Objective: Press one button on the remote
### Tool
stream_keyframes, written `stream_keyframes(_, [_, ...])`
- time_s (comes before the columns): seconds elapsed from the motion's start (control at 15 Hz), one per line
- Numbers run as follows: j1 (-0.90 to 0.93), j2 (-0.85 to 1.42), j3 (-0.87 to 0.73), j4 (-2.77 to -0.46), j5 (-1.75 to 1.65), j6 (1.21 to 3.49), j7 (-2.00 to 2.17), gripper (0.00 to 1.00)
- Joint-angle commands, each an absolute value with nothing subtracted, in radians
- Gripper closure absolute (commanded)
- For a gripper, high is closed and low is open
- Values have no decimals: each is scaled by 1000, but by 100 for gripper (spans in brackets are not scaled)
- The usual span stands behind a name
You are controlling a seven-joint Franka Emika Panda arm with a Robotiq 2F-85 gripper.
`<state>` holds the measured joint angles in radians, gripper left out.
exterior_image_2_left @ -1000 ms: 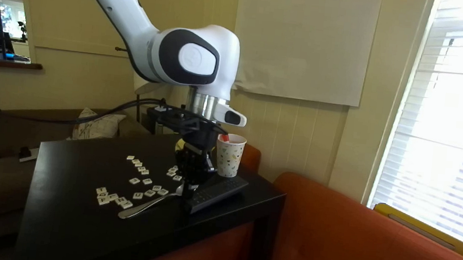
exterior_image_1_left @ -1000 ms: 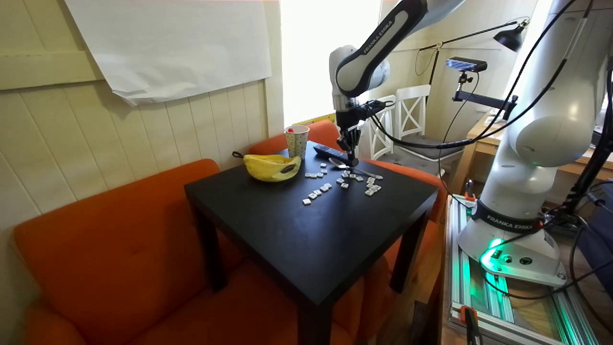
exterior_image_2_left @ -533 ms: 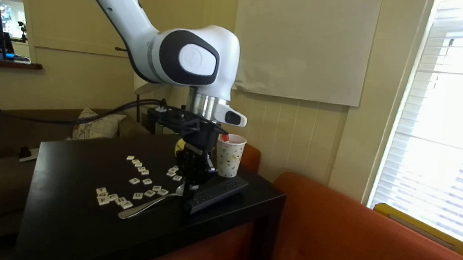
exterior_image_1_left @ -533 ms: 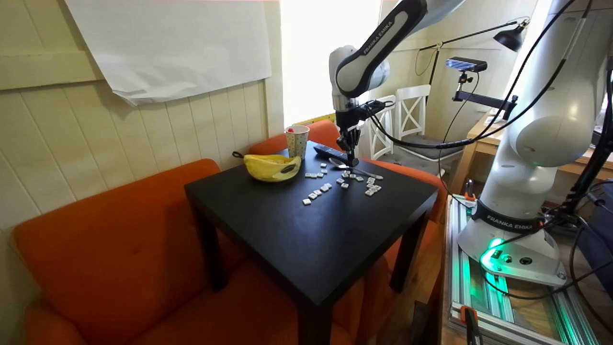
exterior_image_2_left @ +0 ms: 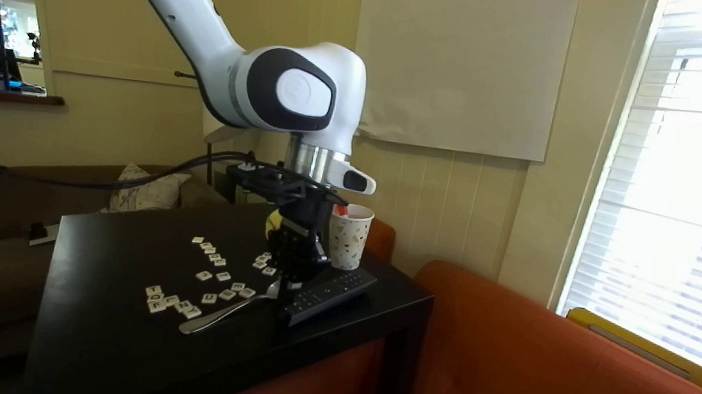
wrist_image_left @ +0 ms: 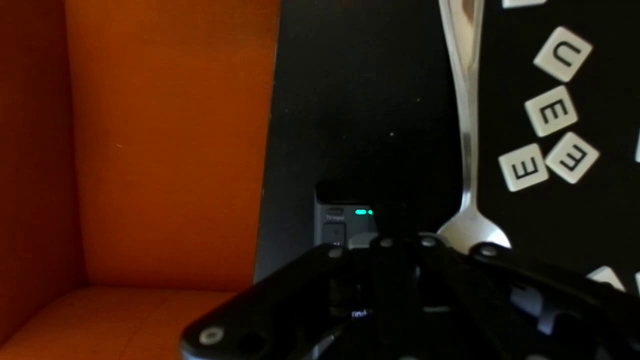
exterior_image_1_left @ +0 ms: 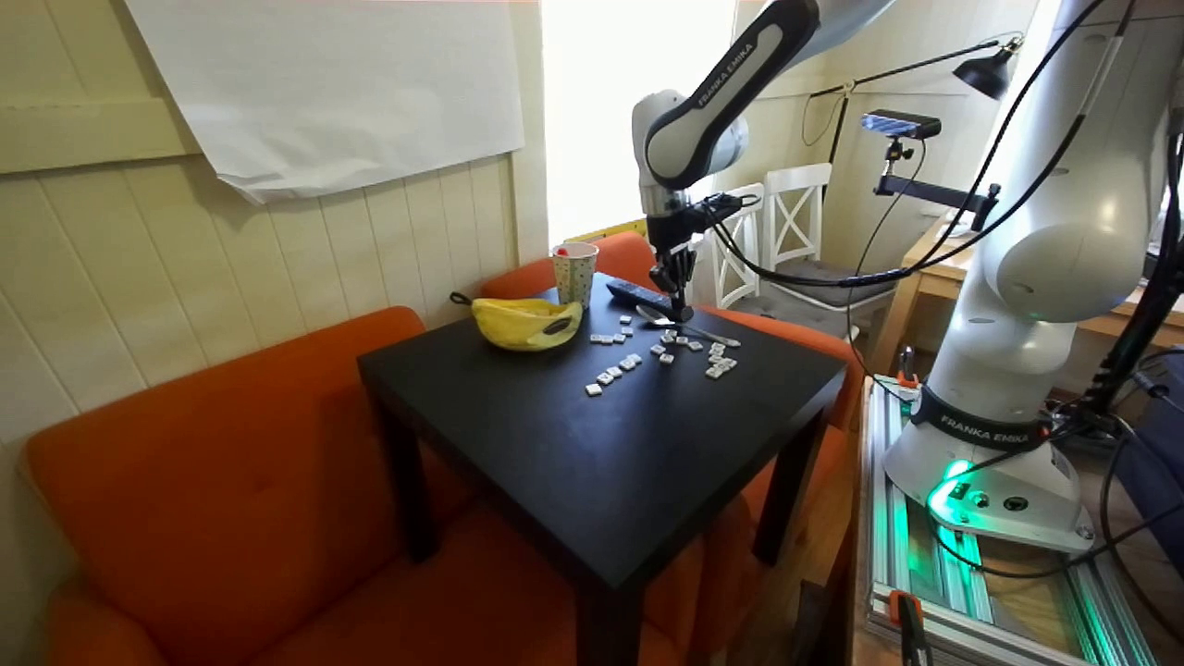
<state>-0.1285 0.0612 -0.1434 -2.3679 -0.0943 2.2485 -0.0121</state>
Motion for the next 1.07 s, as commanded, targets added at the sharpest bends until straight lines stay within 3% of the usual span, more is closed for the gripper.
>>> stream_keyframes(0.0, [-131,142,-141,-2340,-94,2239,-5,100])
stream_keyframes(1.0, [-143,-48,-152,-2362,-34,2140,-47,100])
